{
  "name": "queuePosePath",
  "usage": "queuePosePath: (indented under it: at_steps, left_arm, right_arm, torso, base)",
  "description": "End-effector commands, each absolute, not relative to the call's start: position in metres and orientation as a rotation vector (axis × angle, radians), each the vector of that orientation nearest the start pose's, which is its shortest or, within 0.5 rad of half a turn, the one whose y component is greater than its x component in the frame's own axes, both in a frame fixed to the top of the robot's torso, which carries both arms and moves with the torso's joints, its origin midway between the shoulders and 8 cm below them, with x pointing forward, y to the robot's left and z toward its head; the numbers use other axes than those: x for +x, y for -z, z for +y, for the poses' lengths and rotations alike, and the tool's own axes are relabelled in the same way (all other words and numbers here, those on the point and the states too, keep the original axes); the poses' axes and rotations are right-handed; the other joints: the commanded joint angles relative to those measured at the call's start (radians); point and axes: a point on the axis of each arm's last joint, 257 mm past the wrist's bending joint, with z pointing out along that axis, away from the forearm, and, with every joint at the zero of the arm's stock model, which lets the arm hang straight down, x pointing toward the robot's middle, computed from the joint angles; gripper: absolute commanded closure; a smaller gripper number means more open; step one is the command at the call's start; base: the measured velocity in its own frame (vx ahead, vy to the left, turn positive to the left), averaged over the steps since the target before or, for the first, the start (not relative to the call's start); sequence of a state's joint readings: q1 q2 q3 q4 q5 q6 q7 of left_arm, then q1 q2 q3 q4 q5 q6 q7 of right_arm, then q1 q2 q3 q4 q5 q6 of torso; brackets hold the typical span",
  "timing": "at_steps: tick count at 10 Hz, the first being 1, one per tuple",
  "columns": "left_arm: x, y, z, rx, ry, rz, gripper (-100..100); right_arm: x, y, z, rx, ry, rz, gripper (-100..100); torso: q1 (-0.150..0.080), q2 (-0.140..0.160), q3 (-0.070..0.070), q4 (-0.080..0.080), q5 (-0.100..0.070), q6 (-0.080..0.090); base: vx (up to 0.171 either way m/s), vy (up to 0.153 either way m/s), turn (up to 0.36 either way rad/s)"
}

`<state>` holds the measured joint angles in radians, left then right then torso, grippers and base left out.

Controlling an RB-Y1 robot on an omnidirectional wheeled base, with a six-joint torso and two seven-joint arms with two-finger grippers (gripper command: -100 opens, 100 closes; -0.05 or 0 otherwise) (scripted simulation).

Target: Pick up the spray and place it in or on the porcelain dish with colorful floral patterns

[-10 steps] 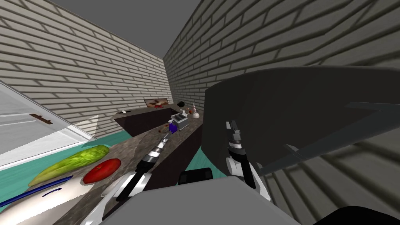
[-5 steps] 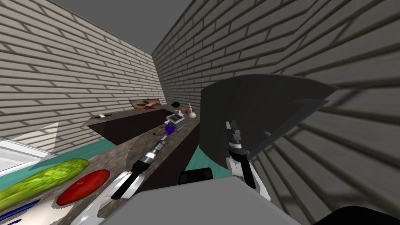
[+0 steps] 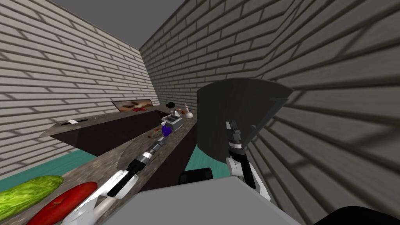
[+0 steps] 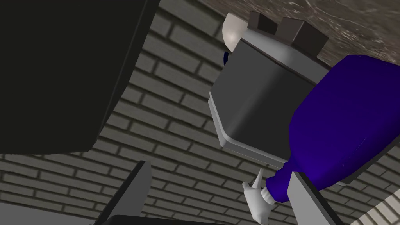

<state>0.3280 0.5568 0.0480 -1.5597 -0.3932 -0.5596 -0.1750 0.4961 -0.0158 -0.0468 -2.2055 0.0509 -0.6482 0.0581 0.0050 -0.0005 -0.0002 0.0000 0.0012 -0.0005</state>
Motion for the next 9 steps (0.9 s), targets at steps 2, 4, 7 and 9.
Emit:
queuePosePath:
  at_steps: [2, 4, 7, 9]
  left_arm:
    - [0.419, 0.248, 0.370, -0.098, 0.540, 1.599, -100]
    - [0.420, 0.253, 0.385, -0.071, 0.498, 1.625, -100]
    - [0.421, 0.259, 0.415, -0.021, 0.417, 1.667, -100]
    - [0.422, 0.260, 0.443, 0.022, 0.344, 1.698, -100]
  right_arm:
    - [0.332, -0.020, -0.283, 0.522, -1.193, 0.615, 0]
    - [0.332, -0.020, -0.283, 0.522, -1.193, 0.616, 0]
    - [0.332, -0.020, -0.283, 0.522, -1.193, 0.616, 0]
    - [0.332, -0.020, -0.283, 0.522, -1.193, 0.616, 0]
  torso:
    - [0.002, 0.001, 0.001, 0.000, 0.000, 0.000]
    - [0.000, 0.000, 0.000, 0.000, 0.000, 0.000]
    - [-0.001, -0.001, 0.000, 0.000, 0.000, -0.001]
    - [0.002, 0.000, 0.000, 0.000, 0.000, 0.000]
  base:
    - [-0.050, 0.066, -0.240]
    - [-0.039, 0.042, -0.131]
    - [-0.033, 0.041, -0.161]
    - [-0.057, 0.077, -0.285]
